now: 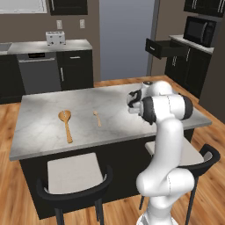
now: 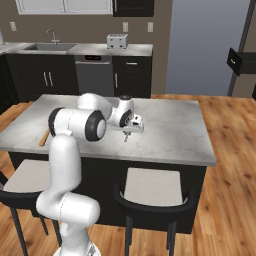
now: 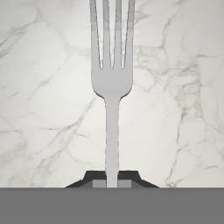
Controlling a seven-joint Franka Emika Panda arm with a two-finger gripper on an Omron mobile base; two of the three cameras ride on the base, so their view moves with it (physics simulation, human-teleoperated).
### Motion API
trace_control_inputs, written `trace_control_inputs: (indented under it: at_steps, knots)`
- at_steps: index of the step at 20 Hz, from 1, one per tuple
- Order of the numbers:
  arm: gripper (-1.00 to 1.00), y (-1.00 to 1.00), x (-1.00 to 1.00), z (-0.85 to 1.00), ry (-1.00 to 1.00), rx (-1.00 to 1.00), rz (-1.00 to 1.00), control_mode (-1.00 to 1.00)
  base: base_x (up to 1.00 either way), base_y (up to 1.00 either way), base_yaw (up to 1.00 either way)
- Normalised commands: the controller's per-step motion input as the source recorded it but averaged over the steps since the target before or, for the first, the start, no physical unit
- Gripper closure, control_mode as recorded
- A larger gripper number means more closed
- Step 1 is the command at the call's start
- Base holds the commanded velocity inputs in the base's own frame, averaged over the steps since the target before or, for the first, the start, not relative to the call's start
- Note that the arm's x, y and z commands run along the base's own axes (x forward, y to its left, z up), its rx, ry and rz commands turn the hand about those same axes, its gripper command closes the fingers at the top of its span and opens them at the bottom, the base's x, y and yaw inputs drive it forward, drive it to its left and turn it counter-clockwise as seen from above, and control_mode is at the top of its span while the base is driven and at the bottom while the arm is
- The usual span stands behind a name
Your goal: Pick up the metallic utensils from the counter and place them in the open drawer. Make sure not to pick up any wooden utensils.
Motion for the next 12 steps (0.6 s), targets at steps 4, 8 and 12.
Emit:
trace_control_inputs:
  at_steps: [4, 8, 12]
  knots:
    - [1.00, 0.00, 0.00, 1.00, 0.00, -0.03, 0.01, -1.00, 0.00, 0.00, 0.00]
    - [1.00, 0.00, -0.06, 1.00, 0.01, -0.09, 0.02, -1.00, 0.00, 0.00, 0.00]
    - [1.00, -0.09, -0.58, 1.00, 0.01, -0.04, 0.02, -1.00, 0.00, 0.00, 0.00]
